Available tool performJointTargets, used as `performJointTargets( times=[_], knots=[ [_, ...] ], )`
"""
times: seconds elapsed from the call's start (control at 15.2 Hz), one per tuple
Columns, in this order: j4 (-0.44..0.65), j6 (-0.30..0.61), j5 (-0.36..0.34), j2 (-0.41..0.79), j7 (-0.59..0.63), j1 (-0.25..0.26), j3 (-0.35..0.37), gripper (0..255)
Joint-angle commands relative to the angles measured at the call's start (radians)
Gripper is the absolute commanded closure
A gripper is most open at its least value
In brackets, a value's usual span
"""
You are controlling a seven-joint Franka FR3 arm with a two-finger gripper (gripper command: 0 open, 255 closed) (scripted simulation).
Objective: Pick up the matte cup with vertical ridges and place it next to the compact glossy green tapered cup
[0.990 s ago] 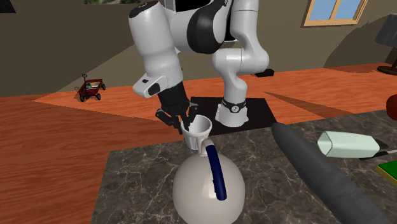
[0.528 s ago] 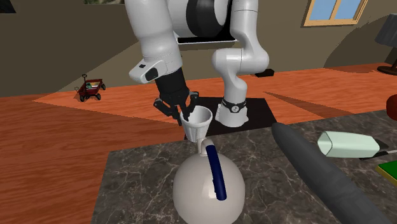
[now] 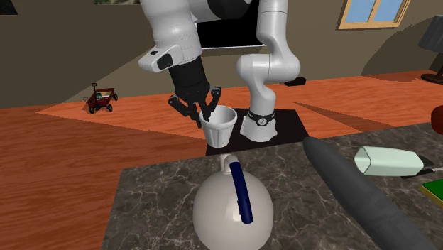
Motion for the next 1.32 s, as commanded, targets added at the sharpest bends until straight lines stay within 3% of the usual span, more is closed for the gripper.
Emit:
performJointTargets(
  times=[0.0,0.46,1.25],
  knots=[
    [0.022,-0.029,-0.001,-0.008,0.008,0.001,0.006,255],
    [0.101,-0.12,-0.003,-0.023,0.024,0.003,0.018,255],
    [0.038,-0.049,0.088,-0.045,0.31,0.116,0.229,255]
  ],
)
